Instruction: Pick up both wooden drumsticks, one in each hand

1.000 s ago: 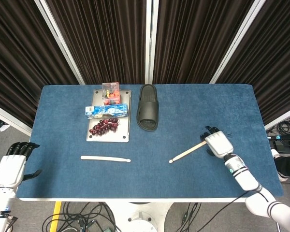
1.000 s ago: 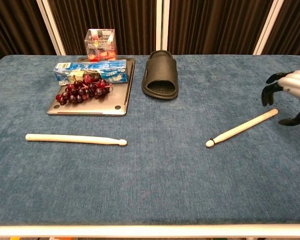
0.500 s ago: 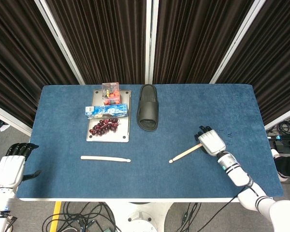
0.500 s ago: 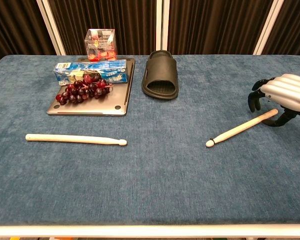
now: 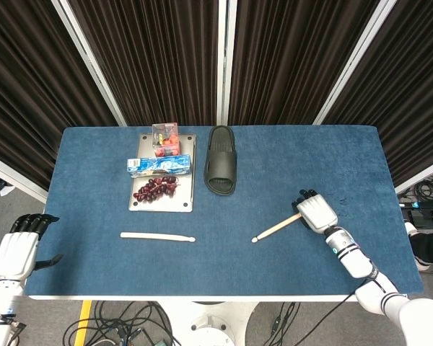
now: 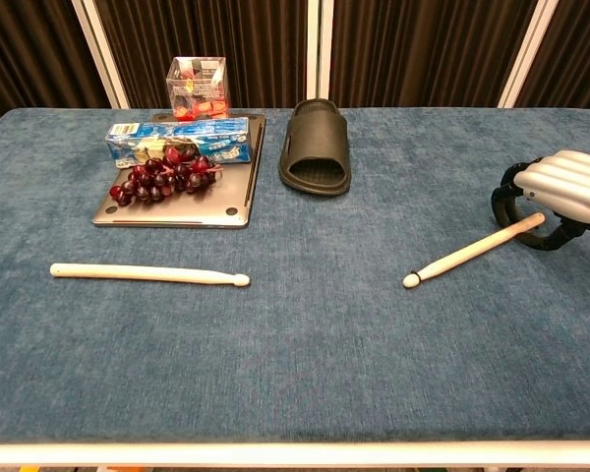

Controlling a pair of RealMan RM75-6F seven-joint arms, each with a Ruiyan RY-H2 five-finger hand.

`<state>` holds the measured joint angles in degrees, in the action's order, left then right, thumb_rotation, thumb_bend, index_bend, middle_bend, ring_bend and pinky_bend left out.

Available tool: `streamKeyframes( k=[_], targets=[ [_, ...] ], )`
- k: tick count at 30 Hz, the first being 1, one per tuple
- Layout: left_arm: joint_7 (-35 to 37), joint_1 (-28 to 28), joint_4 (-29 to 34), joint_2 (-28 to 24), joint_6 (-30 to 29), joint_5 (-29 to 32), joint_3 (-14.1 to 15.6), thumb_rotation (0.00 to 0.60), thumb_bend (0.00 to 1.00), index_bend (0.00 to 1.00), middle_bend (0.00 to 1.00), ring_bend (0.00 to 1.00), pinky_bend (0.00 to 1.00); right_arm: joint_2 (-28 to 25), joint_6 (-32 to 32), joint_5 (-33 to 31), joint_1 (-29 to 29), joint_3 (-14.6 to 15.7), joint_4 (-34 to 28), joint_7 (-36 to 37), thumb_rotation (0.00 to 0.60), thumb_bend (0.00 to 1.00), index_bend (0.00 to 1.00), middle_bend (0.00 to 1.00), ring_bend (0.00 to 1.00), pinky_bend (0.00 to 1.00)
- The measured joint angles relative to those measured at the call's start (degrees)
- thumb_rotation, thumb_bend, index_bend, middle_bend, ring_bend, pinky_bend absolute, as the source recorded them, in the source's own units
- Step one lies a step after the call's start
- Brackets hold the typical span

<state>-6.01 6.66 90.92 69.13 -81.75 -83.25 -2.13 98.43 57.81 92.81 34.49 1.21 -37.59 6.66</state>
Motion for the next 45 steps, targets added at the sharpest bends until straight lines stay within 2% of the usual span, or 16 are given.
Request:
streamKeyframes(
  k=[15,24,29,32,34,36,38,41,45],
  targets=[
    [0.3,0.3,-0.6,0.1,0.3,-0.2,0.1,0.600,0.04,0.24,0.21,0.15,0.15,0.7,-0.1,-0.6,-0.1,0.7,0.7,-0.9,0.600,0.33,0.52,0.51,0.25,0.30],
    [0.7,0.7,-0.9,0.2,0.4,-1.0,0.1,0.600,0.03,0.24,0.21,0.15,0.15,0.2,-0.4,-1.0,-0.4,1.0,0.0,0.2,0.600,0.63,0.60,0.58,0.32,0.33],
    [0.8,1.3,-0.7,0.2,0.5,-2.1,0.1,0.600,0.02,0.25,0.22,0.15,0.15,-1.6,2.3,-1.4,-1.1,0.4,-1.9,2.5,0.600,0.70,0.62,0.59,0.33,0.34],
    [1.6,2.4,-0.6,0.3,1.4,-3.6,0.2,0.600,0.02,0.26,0.23,0.15,0.17,-3.8,4.4,-1.9,-1.6,-0.4,-4.5,3.7,0.600,0.70,0.63,0.60,0.33,0.35],
    [2.0,3.1,-0.6,0.4,2.2,-4.0,0.2,0.600,0.02,0.27,0.25,0.19,0.20,-5.4,5.5,-2.3,-2.0,-1.1,-6.6,4.4,0.600,0.70,0.63,0.60,0.34,0.35],
    [2.5,4.5,-0.5,0.5,3.8,-4.5,0.1,0.600,0.02,0.30,0.28,0.26,0.29,-7.6,6.7,-2.9,-2.3,-1.9,-9.6,4.9,0.600,0.70,0.63,0.60,0.34,0.35],
    [2.7,6.2,-0.4,0.7,5.9,-5.0,-0.1,0.600,0.03,0.35,0.34,0.37,0.48,-10.3,7.9,-3.6,-2.6,-3.0,-13.1,5.2,0.600,0.70,0.63,0.60,0.33,0.35],
    [2.5,9.2,-0.4,1.6,9.3,-5.4,-0.7,0.600,0.04,0.41,0.40,0.49,0.69,-14.7,8.8,-5.0,-3.0,-4.6,-18.8,4.6,0.600,0.70,0.64,0.59,0.33,0.35],
    [0.2,12.7,-0.4,4.1,14.1,-4.6,-1.7,0.600,0.10,0.47,0.47,0.67,0.84,-20.7,9.2,-7.7,-3.5,-6.7,-26.6,1.4,0.600,0.70,0.64,0.59,0.33,0.35]
  ],
)
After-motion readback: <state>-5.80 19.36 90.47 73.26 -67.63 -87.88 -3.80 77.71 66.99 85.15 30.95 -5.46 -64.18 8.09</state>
